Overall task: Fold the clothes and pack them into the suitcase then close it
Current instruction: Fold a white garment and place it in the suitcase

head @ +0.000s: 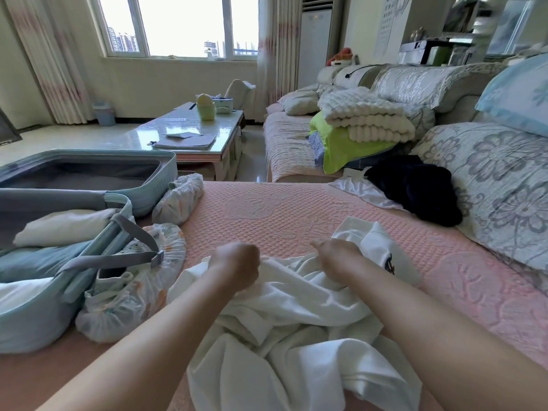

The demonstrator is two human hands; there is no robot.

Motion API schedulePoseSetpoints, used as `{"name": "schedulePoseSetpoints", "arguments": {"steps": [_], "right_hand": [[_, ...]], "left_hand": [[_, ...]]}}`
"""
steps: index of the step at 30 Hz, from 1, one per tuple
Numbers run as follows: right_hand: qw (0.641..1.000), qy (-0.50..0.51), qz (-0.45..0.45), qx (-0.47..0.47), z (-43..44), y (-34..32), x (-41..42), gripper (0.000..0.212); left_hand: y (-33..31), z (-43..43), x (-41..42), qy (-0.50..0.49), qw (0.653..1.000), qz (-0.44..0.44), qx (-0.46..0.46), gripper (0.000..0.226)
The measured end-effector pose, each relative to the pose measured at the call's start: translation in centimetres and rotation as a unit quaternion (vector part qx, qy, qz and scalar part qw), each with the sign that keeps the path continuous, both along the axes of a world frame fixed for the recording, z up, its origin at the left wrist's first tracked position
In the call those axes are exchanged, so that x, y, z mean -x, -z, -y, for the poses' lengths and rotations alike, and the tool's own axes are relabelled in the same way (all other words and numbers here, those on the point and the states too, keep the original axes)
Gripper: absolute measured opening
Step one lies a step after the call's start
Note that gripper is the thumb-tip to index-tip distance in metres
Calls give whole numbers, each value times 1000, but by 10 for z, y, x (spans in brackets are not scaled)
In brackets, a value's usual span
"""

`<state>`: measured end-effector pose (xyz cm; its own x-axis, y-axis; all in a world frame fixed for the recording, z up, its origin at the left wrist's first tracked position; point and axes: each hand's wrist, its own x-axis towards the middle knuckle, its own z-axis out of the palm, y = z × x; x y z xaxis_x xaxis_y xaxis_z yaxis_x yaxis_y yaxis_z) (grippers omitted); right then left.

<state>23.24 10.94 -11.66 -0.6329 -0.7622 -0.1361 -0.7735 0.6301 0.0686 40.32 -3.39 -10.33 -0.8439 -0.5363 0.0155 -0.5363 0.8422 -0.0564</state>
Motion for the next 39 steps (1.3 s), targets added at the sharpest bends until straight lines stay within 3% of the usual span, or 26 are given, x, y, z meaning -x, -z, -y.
{"name": "schedulePoseSetpoints", "arguments": {"steps": [2,5,8,10,13,14,16,18,19,22,25,27,30,34,37,39], "right_hand": [[999,24,-9,23,8,4,7,43],[984,46,4,170,22,4,21,23],[922,64,-4,382,37,-6,43,14],[880,46,-11,472,49,-12,54,11],[906,-19,95,412,64,-8,59,44],[921,-25,127,367,67,-3,60,53],[944,-28,122,305,69,12,67,51],[960,-14,81,266,68,20,79,39],[966,-3,73,248,65,20,84,33],[984,2,69,164,59,20,102,27],[991,-23,71,111,53,21,112,22],[994,-41,65,82,50,18,118,19],[997,-70,7,16,49,13,126,26],[997,-57,-13,56,53,9,135,15],[987,-24,70,140,55,7,143,13],[975,-11,107,194,54,8,147,12]], "left_hand": [[-12,8,7,-43,997,-60,-18,26],[-25,26,21,-109,979,-149,-81,23],[-33,43,33,-165,942,-253,-148,14],[-37,54,45,-189,903,-333,-194,17],[-18,71,64,-213,897,-311,-230,45],[-7,76,70,-205,911,-268,-236,57],[19,88,82,-191,949,-158,-193,68],[37,95,93,-151,974,-117,-119,61],[40,94,99,-113,978,-139,-105,53],[43,90,123,55,967,-193,-158,39],[45,93,141,153,977,-45,-143,43],[46,98,149,176,973,56,-137,32],[39,107,152,169,982,58,-68,17],[26,122,148,176,982,58,39,37],[13,126,149,166,979,115,38,39],[7,126,153,172,978,85,78,35]]}}
